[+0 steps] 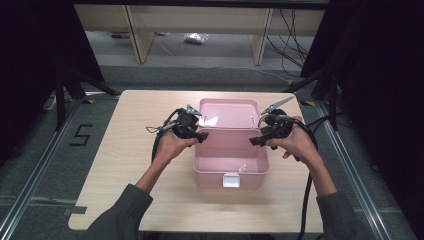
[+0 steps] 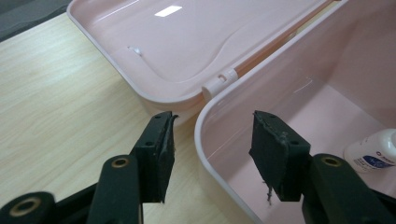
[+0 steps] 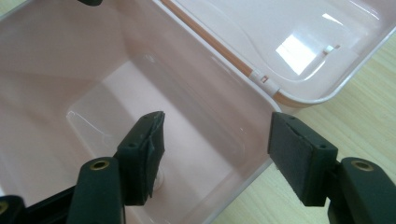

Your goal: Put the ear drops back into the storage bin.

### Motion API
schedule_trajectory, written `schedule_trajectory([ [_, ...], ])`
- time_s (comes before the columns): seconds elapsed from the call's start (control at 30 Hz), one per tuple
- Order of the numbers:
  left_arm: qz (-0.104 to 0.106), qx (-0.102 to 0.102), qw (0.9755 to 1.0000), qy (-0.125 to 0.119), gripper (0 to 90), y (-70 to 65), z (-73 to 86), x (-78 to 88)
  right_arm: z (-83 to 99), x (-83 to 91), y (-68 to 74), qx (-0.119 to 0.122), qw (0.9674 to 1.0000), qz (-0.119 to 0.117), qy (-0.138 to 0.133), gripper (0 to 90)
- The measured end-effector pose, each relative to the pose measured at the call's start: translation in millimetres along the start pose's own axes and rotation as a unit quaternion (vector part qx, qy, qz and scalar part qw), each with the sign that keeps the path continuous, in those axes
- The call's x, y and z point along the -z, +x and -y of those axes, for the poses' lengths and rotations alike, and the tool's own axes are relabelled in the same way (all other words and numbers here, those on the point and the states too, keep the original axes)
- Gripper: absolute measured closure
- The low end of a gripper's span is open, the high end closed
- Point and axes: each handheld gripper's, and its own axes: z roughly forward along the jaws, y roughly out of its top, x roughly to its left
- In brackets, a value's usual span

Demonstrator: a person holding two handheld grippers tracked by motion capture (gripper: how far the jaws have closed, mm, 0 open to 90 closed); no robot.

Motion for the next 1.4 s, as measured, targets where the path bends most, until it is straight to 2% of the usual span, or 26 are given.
schedule_trajectory([
  [0.03,-0.001,-0.001,1.0,-0.002,49.0,-0.1,0.2,0.1,0.1,0.3,0.7,-0.008,1.0,0.002,0.003,37.2],
  [0.07,0.0,-0.002,1.0,0.0,49.4,0.3,0.1,-0.2,0.6,0.1,-0.2,-0.002,1.0,0.001,0.003,37.2],
  [0.2,0.005,0.003,1.0,0.001,50.5,1.1,-0.2,-0.1,0.0,1.7,-2.5,-0.01,0.9999,0.004,-0.004,37.0],
  [0.27,0.0,0.002,1.0,0.003,51.0,1.4,-0.3,-0.7,-0.2,1.7,-5.5,-0.007,0.9999,0.005,-0.007,36.9],
  [0.3,-0.002,0.004,1.0,0.005,51.5,2.2,-0.4,-1.6,-0.4,1.8,-5.7,-0.017,0.9998,0.005,-0.005,36.9],
  [0.33,0.0,-0.005,0.9999,0.016,51.8,5.1,-0.7,-1.7,-0.6,1.2,-8.1,-0.013,0.9999,0.006,-0.008,36.9],
  [0.43,-0.001,0.01,0.9999,0.008,52.8,6.9,-1.4,-4.4,-1.4,-0.5,-12.4,-0.015,0.9998,0.01,-0.01,36.8],
  [0.47,-0.001,0.009,0.9999,0.008,53.3,7.1,-2.0,-4.4,-1.9,-0.8,-11.9,-0.026,0.9996,0.011,-0.005,36.8],
  [0.5,0.002,0.002,0.9999,0.014,53.7,8.1,-2.9,-4.4,-2.0,-1.0,-14.4,-0.017,0.9997,0.016,-0.009,36.8],
  [0.53,-0.002,0.007,0.9999,0.012,54.0,7.1,-3.5,-6.3,-1.9,-1.6,-16.1,-0.016,0.9998,0.009,-0.011,36.8],
  [0.67,0.001,-0.005,0.9997,0.025,56.4,7.6,-5.4,-9.9,-1.9,-3.5,-21.3,-0.029,0.9994,0.015,-0.016,36.7],
  [0.73,-0.002,-0.007,0.9996,0.029,58.1,8.1,-5.3,-10.8,-1.1,-6.2,-22.6,-0.036,0.9988,0.016,-0.03,36.7],
  [0.83,0.002,-0.001,0.9996,0.029,59.7,8.9,-5.4,-12.7,-1.6,-5.7,-24.7,-0.036,0.999,0.018,-0.018,36.6],
  [0.9,0.003,-0.006,0.9995,0.03,64.8,7.1,-6.2,-12.7,-1.6,-7.0,-25.2,-0.04,0.999,0.01,-0.019,36.6],
  [1.03,-0.005,-0.021,0.9993,0.032,74.0,1.9,-7.7,-11.9,-2.1,-7.4,-25.1,-0.035,0.9991,0.016,-0.016,36.6],
  [1.13,-0.009,-0.03,0.9988,0.037,75.1,0.9,-7.8,-11.0,-2.6,-7.6,-25.7,-0.031,0.9992,0.019,-0.018,36.6],
  [1.4,-0.012,-0.029,0.9988,0.037,76.3,0.0,-7.1,-9.7,-6.4,-6.6,-28.9,-0.041,0.9983,0.028,-0.031,37.2],
])
